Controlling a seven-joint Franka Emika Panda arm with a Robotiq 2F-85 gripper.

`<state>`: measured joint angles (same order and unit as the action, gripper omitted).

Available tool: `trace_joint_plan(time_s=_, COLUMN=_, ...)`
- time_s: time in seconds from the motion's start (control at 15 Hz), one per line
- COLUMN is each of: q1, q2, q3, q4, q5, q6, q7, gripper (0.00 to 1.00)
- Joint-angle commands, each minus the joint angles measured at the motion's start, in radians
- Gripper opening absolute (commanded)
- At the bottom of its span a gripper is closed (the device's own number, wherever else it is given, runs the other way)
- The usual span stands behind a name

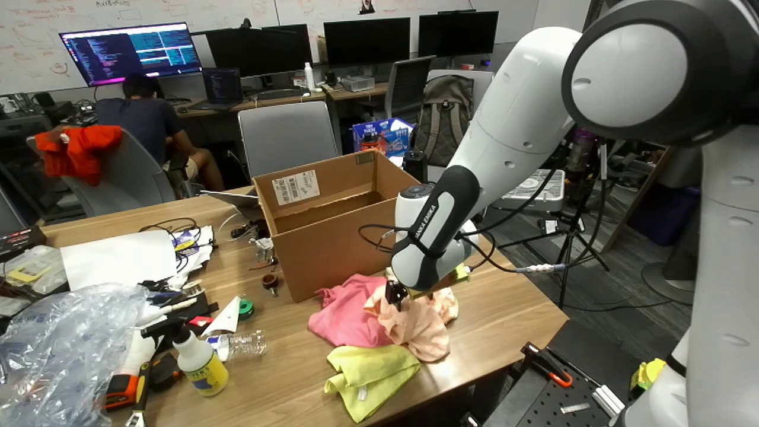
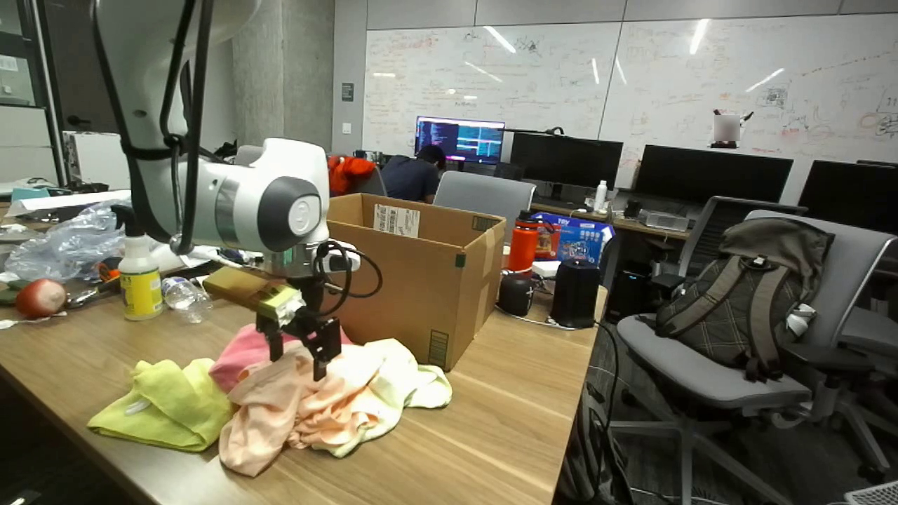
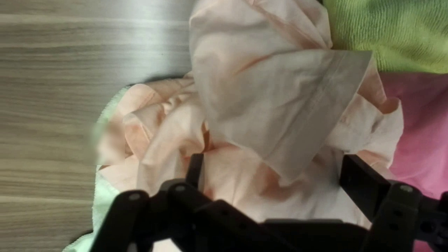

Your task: Place the two t-shirts and two towels inside the brown box

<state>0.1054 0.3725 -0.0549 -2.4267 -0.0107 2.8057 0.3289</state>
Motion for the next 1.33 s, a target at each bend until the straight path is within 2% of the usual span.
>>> trace_joint_plan(time_s=0.0, q1=0.037, q2=0.030, q3=-0.039, q4=0.014, q5=-0.025, q6=0.018, q7=0.022, gripper=1.00)
trace_joint_plan(time_s=0.67, q1=0.053, q2=0.090, q3=-0.037, q4=0.013, q5=-0.005, q6=0.002, q7=0.010, gripper=1.00)
trace_joint_plan(time_s=0.73, q1=0.054, q2=0.085, q3=-0.037, q4=0.011, q5=-0.003, q6=0.001, q7=0.011, gripper=0.75)
trace_joint_plan(time_s=0.8, q1=0.057, q2=0.079, q3=-0.041, q4=0.007, q5=-0.004, q6=0.006, q7=0.016, gripper=0.75)
trace_joint_plan(time_s=0.87, q1=0.055, q2=0.071, q3=-0.038, q4=0.004, q5=-0.001, q6=0.009, q7=0.014, gripper=0.68)
trace_joint_plan(time_s=1.07, q1=0.092, q2=0.040, q3=-0.081, q4=-0.011, q5=-0.032, q6=0.020, q7=0.055, gripper=0.42)
trace_joint_plan(time_s=1.27, q1=0.198, q2=-0.013, q3=-0.204, q4=-0.029, q5=-0.137, q6=0.020, q7=0.167, gripper=0.19)
